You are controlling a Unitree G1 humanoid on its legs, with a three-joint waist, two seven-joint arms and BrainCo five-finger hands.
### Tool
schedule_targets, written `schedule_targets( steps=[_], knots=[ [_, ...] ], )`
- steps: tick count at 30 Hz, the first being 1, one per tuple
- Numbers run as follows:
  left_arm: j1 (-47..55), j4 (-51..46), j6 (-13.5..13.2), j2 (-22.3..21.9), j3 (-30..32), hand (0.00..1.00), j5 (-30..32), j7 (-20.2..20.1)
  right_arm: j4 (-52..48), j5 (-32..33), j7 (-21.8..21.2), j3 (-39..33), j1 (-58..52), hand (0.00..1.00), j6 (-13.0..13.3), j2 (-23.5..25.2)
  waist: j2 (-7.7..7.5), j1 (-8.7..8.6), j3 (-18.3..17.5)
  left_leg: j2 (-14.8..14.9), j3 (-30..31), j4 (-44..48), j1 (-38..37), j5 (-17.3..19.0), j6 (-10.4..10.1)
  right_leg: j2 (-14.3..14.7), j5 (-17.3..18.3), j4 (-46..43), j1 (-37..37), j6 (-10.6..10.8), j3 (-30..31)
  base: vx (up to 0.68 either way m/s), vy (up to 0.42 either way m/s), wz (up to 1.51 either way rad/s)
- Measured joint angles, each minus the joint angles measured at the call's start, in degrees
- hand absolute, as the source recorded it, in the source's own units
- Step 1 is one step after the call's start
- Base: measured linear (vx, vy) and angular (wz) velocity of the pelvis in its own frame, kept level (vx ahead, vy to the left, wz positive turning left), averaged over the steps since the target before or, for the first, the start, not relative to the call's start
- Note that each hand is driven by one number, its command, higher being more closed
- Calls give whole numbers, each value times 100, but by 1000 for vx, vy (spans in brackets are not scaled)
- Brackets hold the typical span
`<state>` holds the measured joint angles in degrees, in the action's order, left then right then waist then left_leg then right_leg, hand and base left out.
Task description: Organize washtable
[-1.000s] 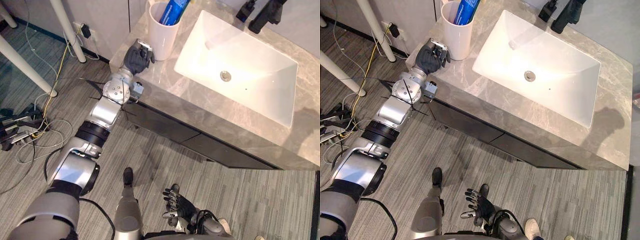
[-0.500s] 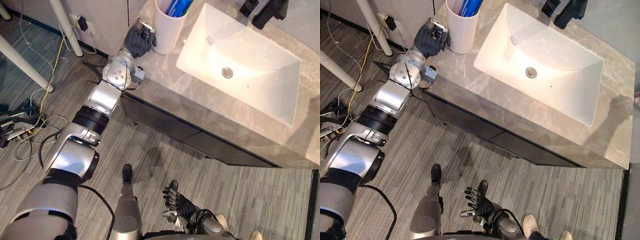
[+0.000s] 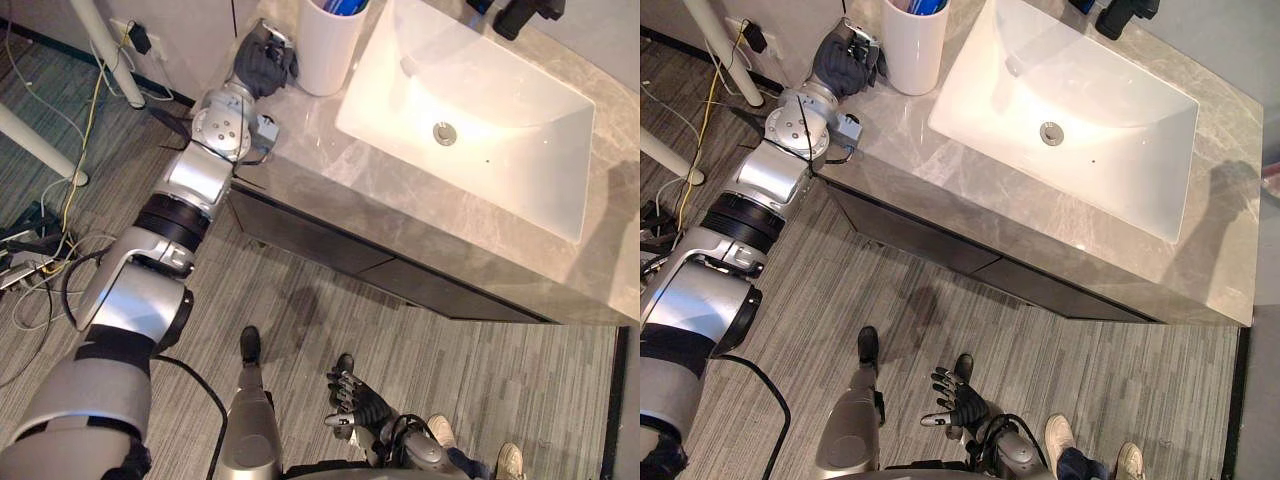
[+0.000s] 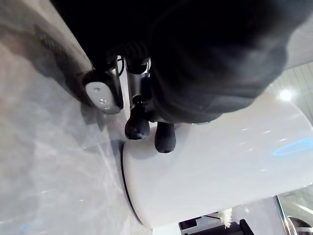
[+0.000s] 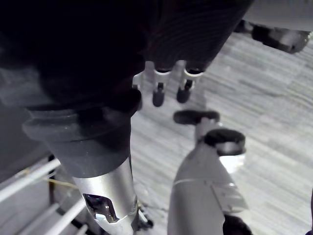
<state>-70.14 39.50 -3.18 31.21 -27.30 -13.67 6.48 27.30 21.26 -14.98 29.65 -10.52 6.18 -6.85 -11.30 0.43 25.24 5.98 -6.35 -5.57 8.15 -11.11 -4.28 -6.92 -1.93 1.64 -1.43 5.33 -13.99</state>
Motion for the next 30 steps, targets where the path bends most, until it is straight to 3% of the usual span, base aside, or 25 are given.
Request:
schedule_targets(
  steps=[8, 12, 17, 20, 23, 26, 27, 29, 30],
  knots=[
    [-270, 381, -52, 66, 41, 100, -218, -5, 4, 1, -2, 1, 2, 0, 11, -4, 1, -53, 1, 2, -9, 0, -10, 0, 0, -1, 0, -5, 4, 0, 7, 0, 0, 0],
    [-249, 268, -48, 106, 40, 100, -273, -10, -54, 1, -5, 5, 7, 0, -10, -28, 11, 18, 8, 4, -30, 1, -51, 0, 0, -2, -1, -5, 32, -1, 24, -1, 0, -1],
    [731, -562, -30, 117, 465, 100, -268, -21, -50, 1, -11, 23, 59, 0, -64, -49, 58, 33, 8, 5, -136, -6, -306, 111, -69, -5, 10, 21, 236, -14, 126, 0, -2, -8],
    [1490, -1093, -30, -48, 857, 100, -237, -23, -46, 0, -11, 14, 223, 0, -171, -113, 194, 15, -79, -12, -160, -34, -316, 164, -69, -4, 54, 3, 226, -36, 146, -12, -3, -6],
    [2212, -1356, 18, -461, 1123, 100, -138, -57, 1, 0, -4, -12, 303, 0, -288, -154, 353, 26, -395, -64, -151, -16, -434, 239, -69, -77, 273, -277, 223, -37, 135, 65, 11, 5],
    [2899, -1423, 72, -929, 1194, 100, -129, -146, -30, 6, 5, -107, 311, 0, -330, -242, 565, 37, -662, -88, -128, -36, -807, 445, -61, -196, 483, -1119, 219, -210, -105, 129, 15, -6],
    [3090, -1417, 126, -1069, 1159, 100, -128, -155, -102, 12, 6, -215, 316, 0, -392, -295, 677, -33, -683, -63, -86, -35, -997, 482, -8, -253, 482, -1672, 157, -212, -175, 64, 65, 11],
    [3344, -1416, 172, -1223, 1058, 100, -82, -226, -213, 39, 8, -332, 276, 0, -437, -317, 697, -194, -747, -49, -15, -33, -1227, 565, 114, -362, 480, -2262, 71, -220, -162, 70, 59, 20],
    [3461, -1424, 165, -1313, 973, 100, -27, -266, -258, 87, 10, -430, 258, 0, -453, -322, 785, -242, -799, -42, 2, -30, -1230, 617, 159, -411, 616, -2400, -26, -398, -141, 53, 1, 7]
  ],
)
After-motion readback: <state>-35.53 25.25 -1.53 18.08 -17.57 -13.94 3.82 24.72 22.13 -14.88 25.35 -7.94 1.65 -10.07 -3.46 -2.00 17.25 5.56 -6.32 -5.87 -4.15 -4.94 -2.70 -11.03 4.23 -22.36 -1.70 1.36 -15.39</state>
